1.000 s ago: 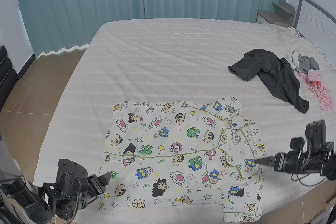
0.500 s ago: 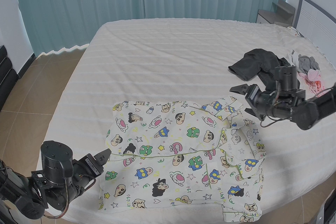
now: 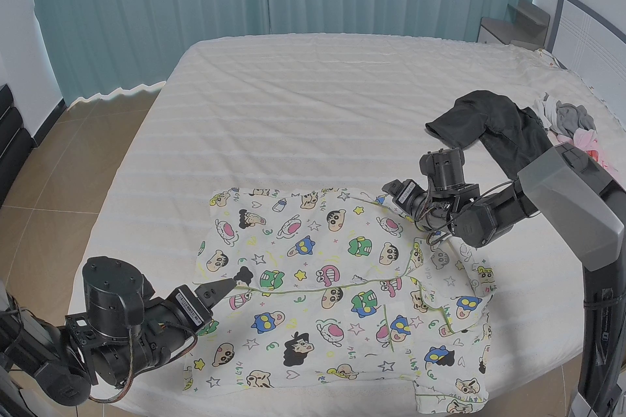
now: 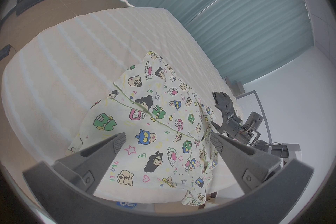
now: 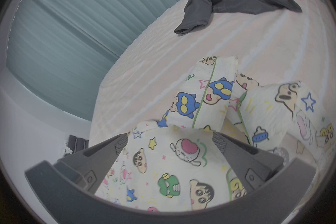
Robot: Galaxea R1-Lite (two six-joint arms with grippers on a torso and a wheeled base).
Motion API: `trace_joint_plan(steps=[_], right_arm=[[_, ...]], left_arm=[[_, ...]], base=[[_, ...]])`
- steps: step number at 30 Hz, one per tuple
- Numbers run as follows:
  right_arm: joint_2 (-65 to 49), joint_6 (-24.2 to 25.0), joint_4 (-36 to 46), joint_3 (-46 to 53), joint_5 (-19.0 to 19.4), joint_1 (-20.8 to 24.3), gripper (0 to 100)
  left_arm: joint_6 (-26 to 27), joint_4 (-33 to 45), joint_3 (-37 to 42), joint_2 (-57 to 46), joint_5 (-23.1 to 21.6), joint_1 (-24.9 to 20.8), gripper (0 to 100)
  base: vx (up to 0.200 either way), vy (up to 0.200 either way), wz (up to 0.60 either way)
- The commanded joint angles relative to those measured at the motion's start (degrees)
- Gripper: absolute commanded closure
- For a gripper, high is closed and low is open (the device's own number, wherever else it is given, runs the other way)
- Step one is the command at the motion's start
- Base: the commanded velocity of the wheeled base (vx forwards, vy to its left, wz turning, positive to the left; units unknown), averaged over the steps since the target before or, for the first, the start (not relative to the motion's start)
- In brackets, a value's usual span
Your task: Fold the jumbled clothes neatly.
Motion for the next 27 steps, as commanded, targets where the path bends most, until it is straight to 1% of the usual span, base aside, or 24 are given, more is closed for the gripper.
trace_joint_plan(steps=[1, 5, 12, 16, 21, 25, 27], right_arm=[[3.52, -2.07, 0.12, -2.17, -1.11, -0.90, 0], [4.66, -3.21, 0.03, -2.26, -2.87, -0.98, 0], [6.51, -3.83, -0.32, -3.05, -3.22, -0.90, 0], [9.59, -4.79, -0.58, -8.15, -4.18, -1.25, 0], [11.61, -4.79, -0.58, -14.74, -4.36, -1.42, 0], [13.19, -5.14, 0.03, -21.60, -4.45, -2.39, 0], [14.86, -5.67, 0.12, -26.61, -4.45, -2.92, 0]], left_arm=[[-0.11, -1.32, 0.50, 3.90, 0.12, 0.34, 0], [-0.11, -1.41, 0.41, 4.52, 0.91, 0.34, 0], [-0.11, -1.41, 0.50, 5.40, 1.18, 0.34, 0], [-0.11, -1.32, 0.50, 5.57, 1.26, 0.34, 0], [-0.11, -1.41, 0.50, 5.84, 1.26, 0.34, 0], [-0.11, -1.41, 0.58, 5.92, 1.26, 0.34, 0], [-0.11, -1.41, 0.58, 5.92, 1.26, 0.34, 0]], base=[[0.000, 0.000, 0.00], [0.000, 0.000, 0.00], [0.000, 0.000, 0.00], [0.000, 0.000, 0.00], [0.000, 0.000, 0.00], [0.000, 0.000, 0.00], [0.000, 0.000, 0.00]])
